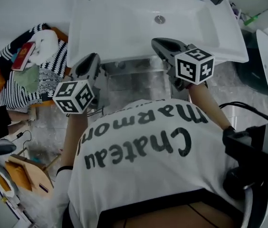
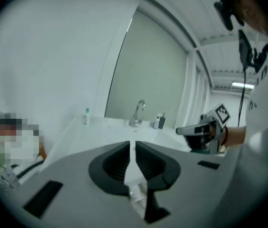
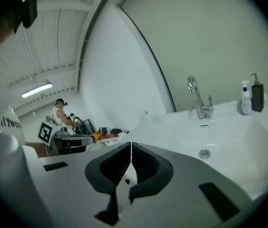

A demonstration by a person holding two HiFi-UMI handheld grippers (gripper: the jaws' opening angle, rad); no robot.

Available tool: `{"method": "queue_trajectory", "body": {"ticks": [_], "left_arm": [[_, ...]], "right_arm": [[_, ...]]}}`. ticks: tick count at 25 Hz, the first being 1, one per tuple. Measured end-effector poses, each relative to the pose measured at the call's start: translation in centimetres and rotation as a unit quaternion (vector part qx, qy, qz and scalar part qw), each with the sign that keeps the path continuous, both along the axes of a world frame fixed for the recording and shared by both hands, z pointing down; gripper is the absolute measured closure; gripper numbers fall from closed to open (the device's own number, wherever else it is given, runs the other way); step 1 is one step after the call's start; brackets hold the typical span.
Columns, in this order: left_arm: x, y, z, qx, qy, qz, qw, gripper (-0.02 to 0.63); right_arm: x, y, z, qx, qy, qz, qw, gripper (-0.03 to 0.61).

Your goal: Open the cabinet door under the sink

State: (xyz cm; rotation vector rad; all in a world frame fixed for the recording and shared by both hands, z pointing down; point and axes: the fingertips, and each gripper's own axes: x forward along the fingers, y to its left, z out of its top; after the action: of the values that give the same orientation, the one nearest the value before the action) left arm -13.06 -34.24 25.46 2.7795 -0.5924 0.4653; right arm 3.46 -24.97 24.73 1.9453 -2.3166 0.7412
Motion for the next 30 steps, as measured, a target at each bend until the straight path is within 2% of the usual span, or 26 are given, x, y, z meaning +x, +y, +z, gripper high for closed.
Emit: {"method": "queue_trajectory", "body": {"ticks": [2, 5, 7, 9, 12, 14, 16, 24, 30], "left_arm": [[1.4, 0.7, -3.7, -0.005, 0.066, 0.016, 0.9976, 0.575], [2.5, 2.2, -8.9, 0.006, 0.153, 0.051, 0.9869, 0.584], [2.7, 2.7, -11.5, 0.009, 0.19, 0.067, 0.9793, 0.598], [2.7, 3.1, -12.7, 0.014, 0.204, 0.081, 0.9756, 0.6], [3.0, 3.6, -11.3, 0.041, 0.16, 0.09, 0.9822, 0.6], [3.2, 4.0, -9.5, 0.058, 0.119, 0.091, 0.987, 0.6], [3.2, 4.7, -8.4, 0.062, 0.098, 0.096, 0.9886, 0.6], [1.6, 4.7, -4.8, 0.002, 0.073, 0.061, 0.9955, 0.6], [0.8, 4.7, -3.5, -0.017, 0.06, 0.048, 0.9969, 0.6]], "right_arm": [[-0.8, -0.7, -3.1, 0.042, -0.04, -0.013, 0.998, 0.565], [-1.6, -0.9, -7.3, 0.094, -0.088, -0.025, 0.991, 0.565], [-1.8, -0.9, -9.2, 0.109, -0.089, -0.033, 0.989, 0.565], [-1.9, -0.7, -10.2, 0.111, -0.062, -0.037, 0.991, 0.565], [-1.8, -0.3, -9.4, 0.098, -0.01, -0.033, 0.995, 0.566], [-1.8, 0.1, -8.1, 0.076, 0.004, -0.027, 0.997, 0.566], [-2.1, 0.6, -7.2, 0.06, 0.007, -0.027, 0.998, 0.568], [-2.2, 1.9, -4.7, 0.024, 0.04, -0.014, 0.999, 0.568], [-2.6, 2.0, -2.6, 0.001, -0.006, -0.006, 1.0, 0.568]]}}
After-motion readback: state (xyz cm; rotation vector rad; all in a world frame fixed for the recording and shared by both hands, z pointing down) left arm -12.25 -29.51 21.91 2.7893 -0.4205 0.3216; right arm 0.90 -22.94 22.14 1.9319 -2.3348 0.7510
